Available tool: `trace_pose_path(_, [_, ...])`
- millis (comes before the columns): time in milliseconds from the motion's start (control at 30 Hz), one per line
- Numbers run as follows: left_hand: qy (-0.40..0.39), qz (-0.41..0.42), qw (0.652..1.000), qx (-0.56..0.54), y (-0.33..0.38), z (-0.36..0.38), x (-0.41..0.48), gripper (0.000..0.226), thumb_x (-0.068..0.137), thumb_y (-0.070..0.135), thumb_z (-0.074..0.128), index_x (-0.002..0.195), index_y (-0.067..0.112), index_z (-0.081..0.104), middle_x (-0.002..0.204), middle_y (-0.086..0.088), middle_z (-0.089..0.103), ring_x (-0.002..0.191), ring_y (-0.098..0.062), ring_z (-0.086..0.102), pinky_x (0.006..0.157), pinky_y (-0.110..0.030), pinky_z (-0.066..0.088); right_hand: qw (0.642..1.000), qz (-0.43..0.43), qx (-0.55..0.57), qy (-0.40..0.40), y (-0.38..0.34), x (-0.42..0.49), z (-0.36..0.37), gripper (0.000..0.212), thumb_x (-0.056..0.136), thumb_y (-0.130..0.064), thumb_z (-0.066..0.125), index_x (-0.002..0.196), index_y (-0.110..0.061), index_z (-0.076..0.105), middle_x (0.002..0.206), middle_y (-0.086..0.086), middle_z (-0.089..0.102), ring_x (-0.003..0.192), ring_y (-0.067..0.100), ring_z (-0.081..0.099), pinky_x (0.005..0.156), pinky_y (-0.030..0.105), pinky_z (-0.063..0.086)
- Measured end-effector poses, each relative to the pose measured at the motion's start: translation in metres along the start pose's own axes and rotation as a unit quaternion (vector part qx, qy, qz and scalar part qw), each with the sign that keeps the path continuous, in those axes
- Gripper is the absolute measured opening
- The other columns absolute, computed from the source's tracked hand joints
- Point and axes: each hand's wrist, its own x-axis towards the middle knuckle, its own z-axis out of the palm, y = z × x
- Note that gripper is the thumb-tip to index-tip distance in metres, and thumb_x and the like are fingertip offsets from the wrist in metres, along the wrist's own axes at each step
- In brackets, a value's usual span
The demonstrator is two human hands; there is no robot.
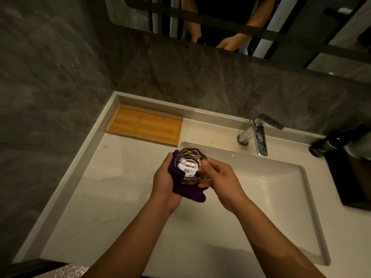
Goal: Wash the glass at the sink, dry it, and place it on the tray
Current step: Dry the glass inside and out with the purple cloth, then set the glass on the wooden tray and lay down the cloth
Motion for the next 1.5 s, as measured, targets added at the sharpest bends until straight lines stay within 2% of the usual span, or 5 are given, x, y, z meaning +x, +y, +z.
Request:
trace_pose_path(467, [0.142,0.155,0.966,0.152,0.051,-0.071,0.009,0.020,0.101,0.022,0.055,0.110,0.017,0.072,0.107,-0.012,0.076,0.103,-0.034,0.071,0.090,-0.051,0.059,0.999,0.015,0.040,-0.008,0.012,0.041,0.040,0.018,0.103,-0.014,0.061,0.100,-0.012,0.079,0.095,0.015,0.078,0.090,0.025,0.076,0.083,0.039,0.067])
trace_pose_path(733, [0.200,0.383,0.746,0.506,0.079,-0.128,0.022,0.045,0.105,0.029,0.046,0.148,0.016,0.042,0.141,-0.011,0.058,0.128,-0.027,0.054,0.106,-0.048,0.049,0.996,0.045,0.073,0.037,0.014,0.097,0.079,0.024,0.101,-0.018,0.064,0.102,0.003,0.076,0.094,0.018,0.071,0.089,0.028,0.068,0.087,0.049,0.065])
trace_pose_path(833, [0.165,0.317,0.609,0.708,0.071,-0.156,0.048,0.055,0.105,0.044,0.032,0.156,0.024,0.031,0.164,-0.009,0.033,0.152,-0.029,0.025,0.123,-0.053,0.021,0.995,0.051,0.065,0.051,0.008,0.112,0.090,0.027,0.102,-0.015,0.062,0.113,0.006,0.074,0.099,0.013,0.074,0.090,0.027,0.071,0.078,0.037,0.065])
trace_pose_path(1000, [0.164,0.266,0.513,0.800,0.055,-0.179,0.070,0.065,0.101,0.053,0.008,0.161,0.030,0.009,0.172,-0.002,0.007,0.158,-0.024,-0.001,0.127,-0.051,0.005,0.993,0.068,0.066,0.067,-0.001,0.139,0.107,0.028,0.104,-0.016,0.060,0.119,0.005,0.071,0.109,0.012,0.072,0.103,0.031,0.072,0.080,0.036,0.065])
trace_pose_path(1500, [0.221,0.280,0.464,0.811,0.059,-0.186,0.088,0.076,0.099,0.057,0.029,0.161,0.017,0.011,0.169,-0.010,0.018,0.156,-0.028,0.014,0.124,-0.056,0.012,0.991,0.104,-0.030,0.083,-0.015,0.220,0.142,0.026,0.104,-0.026,0.060,0.107,-0.003,0.071,0.090,0.013,0.067,0.062,0.019,0.063,0.050,0.026,0.054])
